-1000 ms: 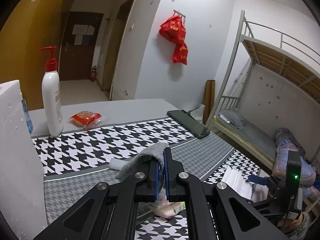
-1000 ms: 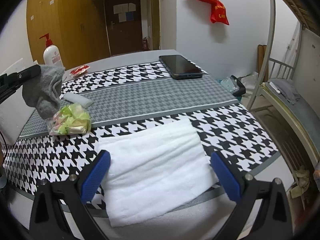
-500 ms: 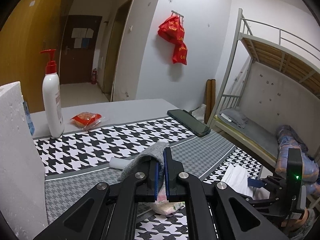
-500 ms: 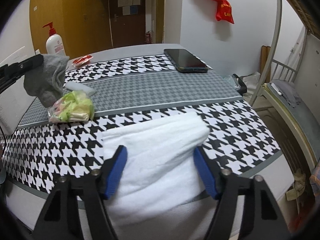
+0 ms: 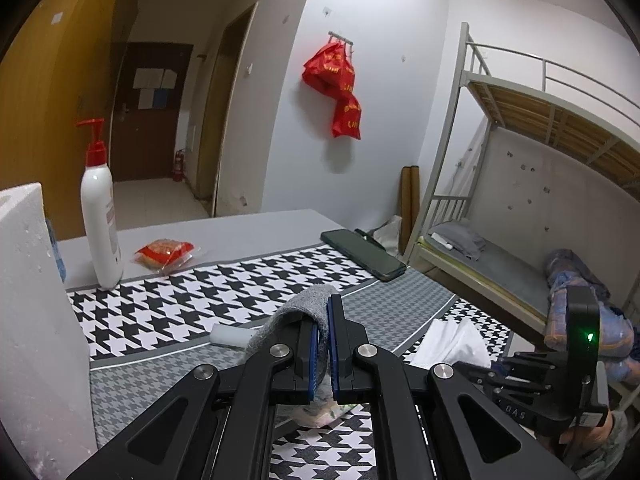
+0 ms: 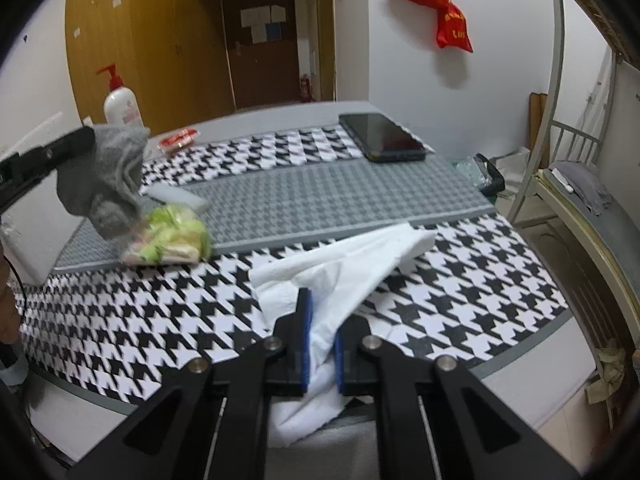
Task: Organize soft objects
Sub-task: 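Grasp the white towel edge with the right tool while the left tool holds the sock, then carry the sock and towel in both tools over the white foam box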
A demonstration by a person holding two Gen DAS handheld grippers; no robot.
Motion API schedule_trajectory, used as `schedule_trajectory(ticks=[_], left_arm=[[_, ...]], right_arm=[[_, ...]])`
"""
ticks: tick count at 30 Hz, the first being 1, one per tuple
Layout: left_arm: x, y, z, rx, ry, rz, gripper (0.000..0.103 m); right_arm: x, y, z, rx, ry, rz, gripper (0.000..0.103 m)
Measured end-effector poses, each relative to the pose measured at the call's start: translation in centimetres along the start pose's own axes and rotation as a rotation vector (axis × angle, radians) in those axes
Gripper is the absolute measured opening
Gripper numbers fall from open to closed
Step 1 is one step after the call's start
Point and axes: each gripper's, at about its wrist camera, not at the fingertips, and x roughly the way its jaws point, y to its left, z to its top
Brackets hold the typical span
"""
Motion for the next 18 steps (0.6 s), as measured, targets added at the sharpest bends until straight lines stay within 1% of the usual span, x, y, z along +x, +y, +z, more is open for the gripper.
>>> schedule_trajectory(ticks=[5, 7, 13, 18], left_arm=[[-0.9, -0.3, 0.4, 0.009, -0.029, -0.020, 0.005], [-1.5, -0.6, 0.6, 0.024, -0.045, -0.015, 0.005], [-3.9, -1.0, 2.0, 0.038, -0.101, -0.032, 0.005], [-5.4, -1.1, 2.7, 0.036, -0.129, -0.058, 0.005]], right_arm=[[-1.8, 0.2, 0.8, 0.009, -0.057, -0.006, 0.012], [-2.5, 0.1, 1.2, 0.016, -0.080, -0.003, 0.012], [-4.4, -0.1, 2.1, 0.028, -0.133, -0.001, 0.012], [-5.8, 0.1, 2.8, 0.023, -0.180, -0.001, 0.012]])
